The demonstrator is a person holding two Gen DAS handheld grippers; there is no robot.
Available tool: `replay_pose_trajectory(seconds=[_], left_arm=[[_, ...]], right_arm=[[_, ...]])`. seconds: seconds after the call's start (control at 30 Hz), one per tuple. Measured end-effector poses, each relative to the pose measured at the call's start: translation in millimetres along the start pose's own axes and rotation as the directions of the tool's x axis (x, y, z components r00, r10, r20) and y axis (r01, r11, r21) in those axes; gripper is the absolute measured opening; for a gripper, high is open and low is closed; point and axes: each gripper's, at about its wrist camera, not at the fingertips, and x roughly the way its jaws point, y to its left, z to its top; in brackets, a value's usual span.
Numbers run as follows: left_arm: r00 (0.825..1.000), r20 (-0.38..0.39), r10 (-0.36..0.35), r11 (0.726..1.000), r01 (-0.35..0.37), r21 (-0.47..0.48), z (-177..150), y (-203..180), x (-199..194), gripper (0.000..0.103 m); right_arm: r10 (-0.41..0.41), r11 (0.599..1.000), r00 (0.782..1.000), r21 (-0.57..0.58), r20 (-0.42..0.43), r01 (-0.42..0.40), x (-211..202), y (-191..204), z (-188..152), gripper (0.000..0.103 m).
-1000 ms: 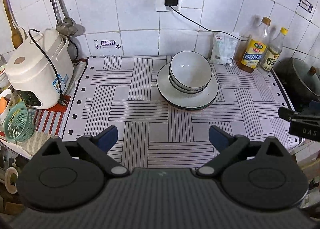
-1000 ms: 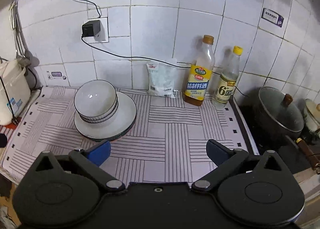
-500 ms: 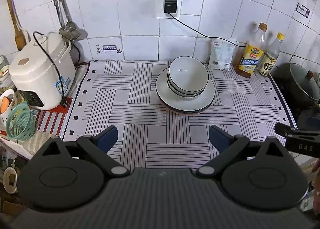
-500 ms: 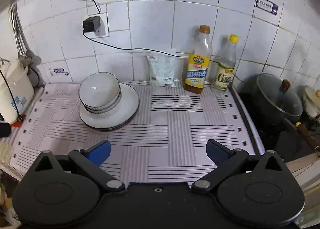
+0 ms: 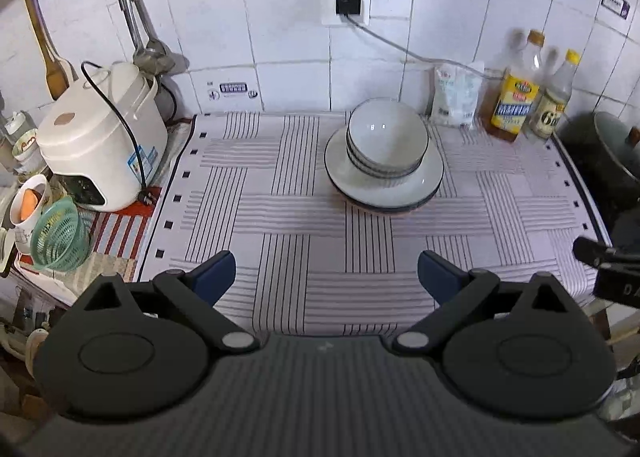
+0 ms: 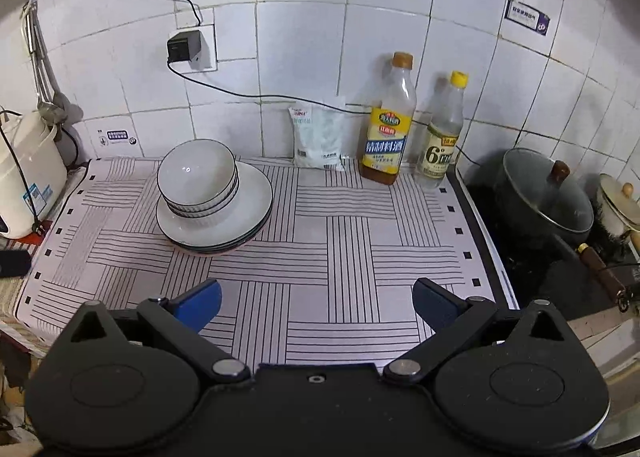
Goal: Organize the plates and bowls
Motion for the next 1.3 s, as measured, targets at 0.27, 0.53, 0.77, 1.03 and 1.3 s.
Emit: replay_pose_trajectory(seconds=[0.27,0.53,0.77,1.03,1.3], left_arm=[[1.000,0.020,0.012,0.999,-0.013,0.033,-12.5,-6.7,10.3,0.099],[1.000,0.029,-0.003,1.000,0.002,0.015,-18.0,-8.4,13.7,0.099],[0.998,0.055,0.032,0.999,-0.032,-0.005,-14.7,-4.8,13.3,0.099],[0.998,0.052,0.027,1.000,-0.027,-0.008,-14.3,-4.1,15.0,0.100],[0.998,0.060,0.025,1.000,-0.024,-0.020,-15.5,-0.3,12.2,0.102]], right_arm=[[0.016,1.000,0.998,0.009,0.059,-0.017,-4.8,5.4,-4.8,0.103],[0.002,1.000,0.998,-0.015,0.057,-0.001,-1.1,12.7,-5.4,0.103],[0.000,1.000,1.000,-0.012,0.030,0.001,3.5,13.7,-6.3,0.103],[0.009,1.000,1.000,-0.002,0.012,-0.009,6.5,13.8,-6.4,0.103],[0.015,1.000,1.000,-0.001,0.001,-0.015,8.5,15.2,-7.2,0.103]])
